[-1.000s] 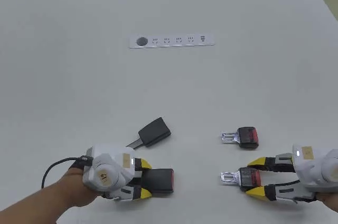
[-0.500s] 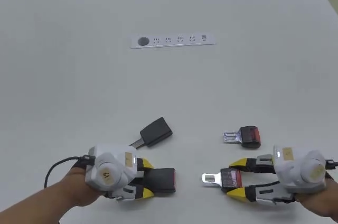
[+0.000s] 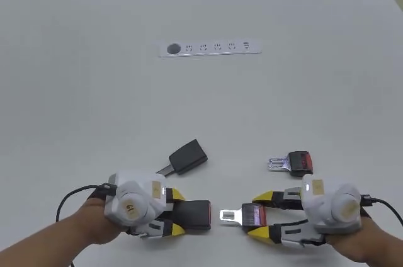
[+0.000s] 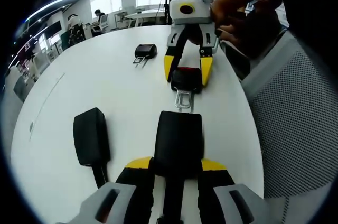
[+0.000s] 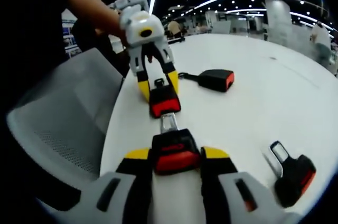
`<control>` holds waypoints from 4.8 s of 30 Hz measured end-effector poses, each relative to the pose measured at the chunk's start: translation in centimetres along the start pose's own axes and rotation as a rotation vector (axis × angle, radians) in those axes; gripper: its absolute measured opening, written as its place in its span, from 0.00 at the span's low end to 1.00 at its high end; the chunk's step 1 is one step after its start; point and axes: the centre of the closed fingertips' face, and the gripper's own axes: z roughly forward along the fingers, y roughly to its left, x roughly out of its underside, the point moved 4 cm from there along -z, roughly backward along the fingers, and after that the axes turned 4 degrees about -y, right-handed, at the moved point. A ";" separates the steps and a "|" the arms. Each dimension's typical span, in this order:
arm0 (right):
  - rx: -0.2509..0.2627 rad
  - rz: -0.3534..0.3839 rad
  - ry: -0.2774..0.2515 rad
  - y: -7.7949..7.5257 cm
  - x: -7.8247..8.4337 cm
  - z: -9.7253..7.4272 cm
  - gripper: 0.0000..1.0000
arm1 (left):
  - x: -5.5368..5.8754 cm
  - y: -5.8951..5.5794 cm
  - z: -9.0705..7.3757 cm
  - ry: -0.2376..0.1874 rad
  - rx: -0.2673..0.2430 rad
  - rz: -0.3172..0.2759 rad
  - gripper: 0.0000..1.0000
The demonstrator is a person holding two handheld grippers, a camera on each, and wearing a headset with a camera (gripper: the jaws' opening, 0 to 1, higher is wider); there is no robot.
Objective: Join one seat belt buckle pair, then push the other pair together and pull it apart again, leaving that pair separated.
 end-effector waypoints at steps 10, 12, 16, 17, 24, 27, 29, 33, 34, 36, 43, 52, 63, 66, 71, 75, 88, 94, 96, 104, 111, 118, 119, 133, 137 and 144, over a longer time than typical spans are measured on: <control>-0.017 -0.032 0.016 0.1 -0.6 1.4 0.36 | -0.1 -0.1 0.0 0.020 0.007 0.030 0.32; -0.020 -0.033 0.019 0.1 -0.6 1.4 0.36 | -0.1 0.0 0.0 0.023 0.009 0.034 0.32; -0.012 -0.012 0.014 0.2 -0.9 2.2 0.36 | -0.2 0.0 0.0 0.027 0.010 0.046 0.32; -0.016 -0.016 0.013 0.4 -1.0 2.5 0.35 | -0.3 -0.1 0.1 0.027 0.010 0.046 0.32; -0.005 -0.014 0.025 0.3 -1.0 2.9 0.35 | -0.2 -0.1 0.0 0.029 0.005 0.052 0.32; -0.006 -0.010 0.035 0.3 -1.1 3.1 0.35 | -0.3 -0.2 0.0 0.038 0.006 0.063 0.32; -0.008 -0.002 0.040 0.3 -1.2 3.3 0.35 | -0.2 -0.3 0.0 0.039 0.006 0.064 0.32; -0.017 -0.013 0.038 0.6 -1.6 4.3 0.35 | -0.1 -0.3 0.1 0.044 0.016 0.084 0.32; -0.015 -0.023 0.042 0.7 -1.6 4.5 0.34 | -0.1 -0.4 0.1 0.046 0.020 0.086 0.32; -0.016 -0.016 0.039 0.7 -1.7 4.7 0.34 | -0.1 -0.4 0.0 0.044 0.021 0.088 0.32; -0.002 -0.019 0.072 1.0 -1.9 4.7 0.34 | 0.2 -0.4 0.1 0.042 0.025 0.089 0.32; -0.005 -0.032 0.092 0.8 -1.9 4.5 0.34 | 0.1 -0.3 0.1 0.047 0.032 0.095 0.32; -0.010 -0.065 0.109 0.7 -1.8 4.3 0.34 | 0.3 -0.2 0.0 0.005 0.024 0.077 0.32; -0.017 -0.080 0.114 0.7 -1.8 4.3 0.34 | 0.4 -0.2 -0.1 -0.018 0.019 0.069 0.32; -0.012 -0.095 0.108 0.8 -1.7 4.2 0.34 | 0.3 -0.1 -0.1 -0.031 0.023 0.070 0.32; -0.010 -0.119 0.097 0.8 -1.6 4.1 0.34 | 0.4 -0.1 -0.1 -0.044 0.024 0.067 0.31; 0.005 -0.125 0.074 0.9 -1.7 4.1 0.33 | 0.3 -0.2 -0.3 -0.082 0.017 0.055 0.31; 0.015 -0.101 0.050 0.9 -1.6 4.0 0.33 | 0.5 -0.2 -0.3 -0.088 0.019 0.054 0.31; 0.015 -0.104 0.049 0.9 -1.6 4.0 0.33 | 0.5 -0.2 -0.3 -0.087 0.023 0.057 0.31; 0.032 -0.119 0.042 1.0 -1.5 4.0 0.33 | 0.4 -0.1 -0.2 -0.091 0.023 0.047 0.31; 0.035 -0.106 0.036 1.0 -1.5 4.0 0.33 | 0.5 -0.1 -0.2 -0.092 0.018 0.045 0.31; 0.044 -0.092 0.026 1.0 -1.5 4.0 0.33 | 0.4 -0.1 -0.3 -0.093 0.021 0.045 0.31; 0.045 -0.094 0.025 1.0 -1.5 4.0 0.33 | 0.4 -0.1 -0.3 -0.093 0.021 0.044 0.31; 0.052 -0.070 0.008 1.0 -1.4 4.0 0.33 | 0.4 -0.1 -0.3 -0.096 0.024 0.032 0.31; 0.054 -0.070 0.008 1.1 -1.4 4.0 0.33 | 0.4 -0.1 -0.3 -0.099 0.017 0.018 0.31; 0.055 -0.081 0.016 1.2 -1.4 4.1 0.34 | 0.3 -0.3 -0.2 -0.086 0.014 0.025 0.31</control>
